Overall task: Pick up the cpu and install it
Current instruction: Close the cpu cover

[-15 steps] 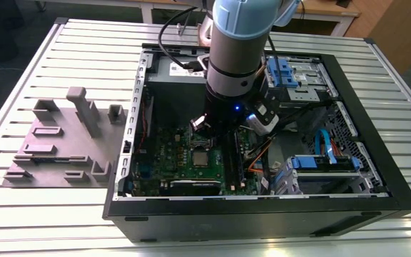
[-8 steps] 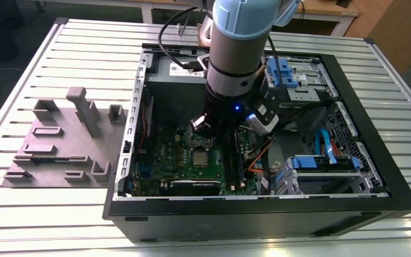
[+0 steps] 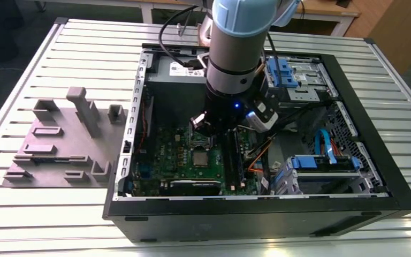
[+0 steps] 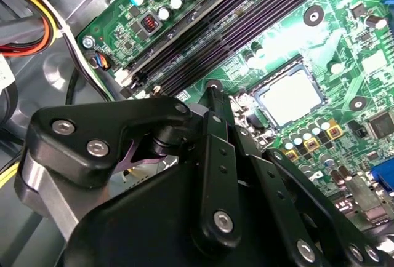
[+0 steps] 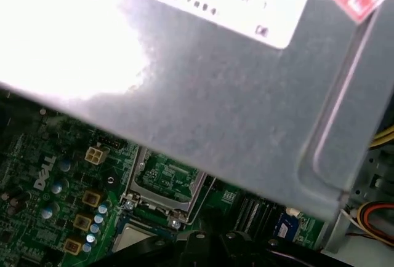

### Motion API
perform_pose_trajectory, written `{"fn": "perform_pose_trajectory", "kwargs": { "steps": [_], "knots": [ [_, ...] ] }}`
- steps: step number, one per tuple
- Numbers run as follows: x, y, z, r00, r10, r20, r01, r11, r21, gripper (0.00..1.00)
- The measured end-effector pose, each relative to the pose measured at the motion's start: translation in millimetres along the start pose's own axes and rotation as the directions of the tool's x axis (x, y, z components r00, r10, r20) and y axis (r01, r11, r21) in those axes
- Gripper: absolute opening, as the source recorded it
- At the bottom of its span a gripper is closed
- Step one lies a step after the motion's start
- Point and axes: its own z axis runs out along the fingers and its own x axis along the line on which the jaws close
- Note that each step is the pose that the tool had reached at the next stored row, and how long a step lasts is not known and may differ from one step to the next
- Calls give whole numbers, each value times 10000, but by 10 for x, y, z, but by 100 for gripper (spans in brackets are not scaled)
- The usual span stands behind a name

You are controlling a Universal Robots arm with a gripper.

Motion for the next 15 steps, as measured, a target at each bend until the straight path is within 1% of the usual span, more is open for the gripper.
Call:
{"fn": "perform_pose_trajectory", "kwargs": {
  "steps": [3,7,12,15],
  "knots": [
    [-3,10,14,10000,12,4,-12,10000,4,10],
    [-19,53,52,10000,28,7,-28,10000,3,10],
    [-35,97,75,10000,43,4,-43,10000,8,10],
    [-32,104,83,10000,50,4,-50,10000,10,10]
  ]
}}
